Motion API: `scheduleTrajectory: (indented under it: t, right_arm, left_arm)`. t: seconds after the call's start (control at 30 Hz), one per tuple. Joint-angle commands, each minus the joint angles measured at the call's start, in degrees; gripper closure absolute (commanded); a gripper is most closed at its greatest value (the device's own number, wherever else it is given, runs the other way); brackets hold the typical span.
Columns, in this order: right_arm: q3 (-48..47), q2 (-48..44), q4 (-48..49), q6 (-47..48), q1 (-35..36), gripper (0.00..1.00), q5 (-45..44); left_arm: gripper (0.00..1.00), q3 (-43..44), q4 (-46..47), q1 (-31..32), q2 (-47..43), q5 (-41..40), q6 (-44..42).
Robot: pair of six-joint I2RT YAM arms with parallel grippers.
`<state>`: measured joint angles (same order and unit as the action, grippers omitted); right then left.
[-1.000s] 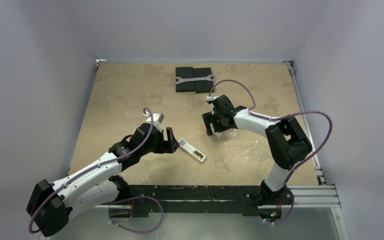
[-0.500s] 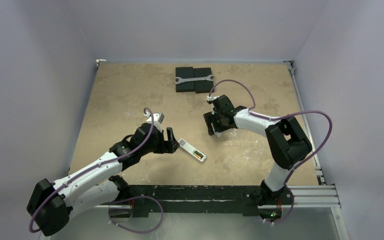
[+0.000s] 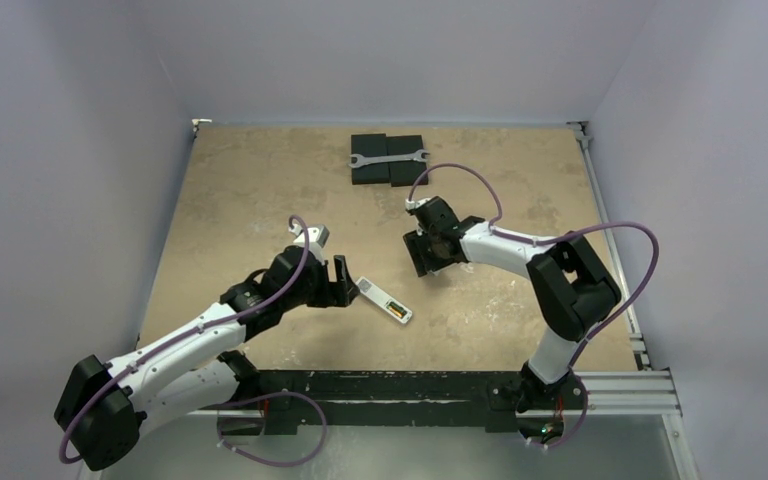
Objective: Load the batteries into the remote control
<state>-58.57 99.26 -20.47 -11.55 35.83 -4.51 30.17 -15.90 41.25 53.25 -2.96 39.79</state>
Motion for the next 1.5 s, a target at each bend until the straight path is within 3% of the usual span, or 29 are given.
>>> scheduleTrajectory:
  t: [0.0, 0.63, 1.03, 1.47]
  right_arm:
    - [0.36, -0.63, -3.54, -1.53, 1.19, 0.41, -0.75]
    - [2.12, -1.24, -4.22, -3.47, 3.36, 0.58, -1.46]
    - [1.78, -3.04, -5.12, -4.17, 4.21, 0.79, -1.2]
    - [2.06, -9.35, -6.62, -4.12, 5.93, 0.81, -0.23]
  left_arm:
    - [0.22, 1.2, 1.75, -0.4, -0.3, 0.59, -0.37]
    - [0.22, 1.21, 1.57, -0.44, -0.46, 0.5, -0.42]
    - [0.22, 1.3, 2.34, -0.46, 0.73, 0.88, -0.42]
    - [0.21, 1.55, 2.67, -0.65, 1.48, 0.97, -0.49]
